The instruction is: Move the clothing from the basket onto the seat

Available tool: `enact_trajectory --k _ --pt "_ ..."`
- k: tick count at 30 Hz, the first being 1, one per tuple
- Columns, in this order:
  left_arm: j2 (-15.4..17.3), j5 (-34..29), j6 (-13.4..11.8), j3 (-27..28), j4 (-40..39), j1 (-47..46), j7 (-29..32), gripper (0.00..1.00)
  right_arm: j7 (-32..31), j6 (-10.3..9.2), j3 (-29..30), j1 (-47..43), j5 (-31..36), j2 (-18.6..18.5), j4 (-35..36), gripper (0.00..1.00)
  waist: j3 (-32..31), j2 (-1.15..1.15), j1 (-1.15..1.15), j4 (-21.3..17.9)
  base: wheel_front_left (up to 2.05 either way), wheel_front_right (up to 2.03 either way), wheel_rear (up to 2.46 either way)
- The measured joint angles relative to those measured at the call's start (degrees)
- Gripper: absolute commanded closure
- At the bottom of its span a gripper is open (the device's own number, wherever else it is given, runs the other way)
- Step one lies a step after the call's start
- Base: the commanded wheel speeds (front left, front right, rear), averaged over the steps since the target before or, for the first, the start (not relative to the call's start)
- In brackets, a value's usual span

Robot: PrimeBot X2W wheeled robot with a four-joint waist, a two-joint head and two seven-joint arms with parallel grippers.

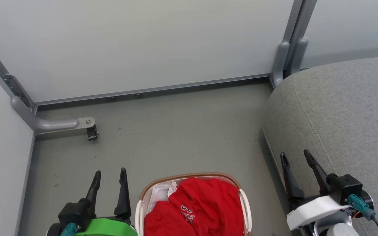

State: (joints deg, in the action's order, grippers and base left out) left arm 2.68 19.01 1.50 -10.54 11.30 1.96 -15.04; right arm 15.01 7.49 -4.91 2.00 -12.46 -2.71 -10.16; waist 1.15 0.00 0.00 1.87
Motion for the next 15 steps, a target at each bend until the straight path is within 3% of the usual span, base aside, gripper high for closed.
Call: enact_trajectory --k 15 --pt "0.0 0.0 0.8 -3.0 0.7 -2.3 0.0 0.00 0.0 0.00 1.3 1.5 1.1 0.0 1.6 0.00 3.9 0.00 0.00 -0.3 0.00 0.00 0.00"
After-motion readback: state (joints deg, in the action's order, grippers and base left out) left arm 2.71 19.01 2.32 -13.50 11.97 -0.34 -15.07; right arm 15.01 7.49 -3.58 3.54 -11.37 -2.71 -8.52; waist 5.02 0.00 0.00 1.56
